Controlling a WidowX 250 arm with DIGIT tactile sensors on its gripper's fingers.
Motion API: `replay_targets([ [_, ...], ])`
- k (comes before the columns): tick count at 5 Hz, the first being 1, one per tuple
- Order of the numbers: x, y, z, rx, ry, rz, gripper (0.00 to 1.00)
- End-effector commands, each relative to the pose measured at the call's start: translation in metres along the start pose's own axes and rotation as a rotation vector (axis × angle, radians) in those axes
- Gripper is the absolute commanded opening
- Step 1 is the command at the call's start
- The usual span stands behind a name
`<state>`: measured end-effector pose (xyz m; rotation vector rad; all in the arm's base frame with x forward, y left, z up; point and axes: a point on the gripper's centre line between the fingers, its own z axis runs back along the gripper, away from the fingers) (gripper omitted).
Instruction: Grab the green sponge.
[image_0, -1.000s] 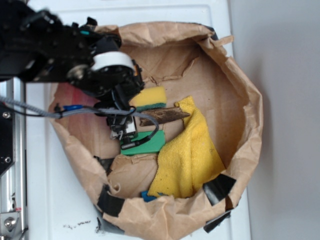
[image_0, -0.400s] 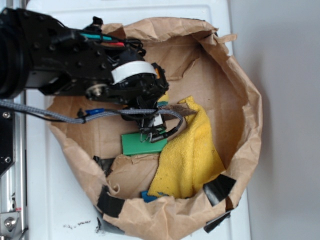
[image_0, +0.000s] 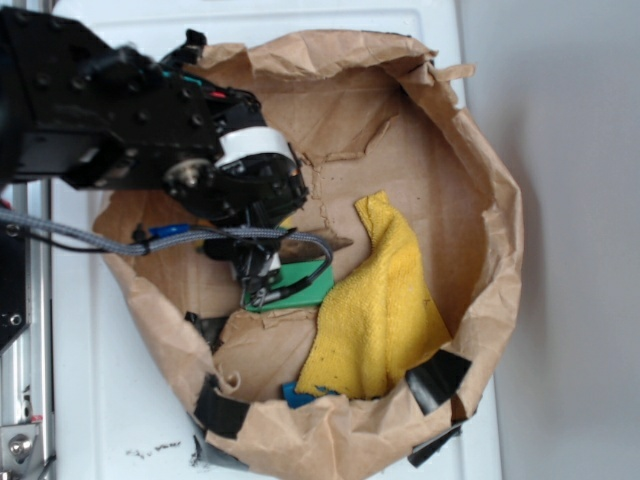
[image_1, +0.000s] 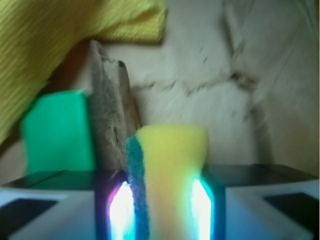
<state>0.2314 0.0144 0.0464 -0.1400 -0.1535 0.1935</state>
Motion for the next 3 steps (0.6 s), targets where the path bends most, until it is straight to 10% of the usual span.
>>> replay_targets([
  [1, 0.0322, -0.0105, 0.0758, -0.067, -0.030, 0.118, 0.00],
  [3, 0.0384, -0.0166, 0.0690, -0.032, -0.116, 0.165, 0.00],
])
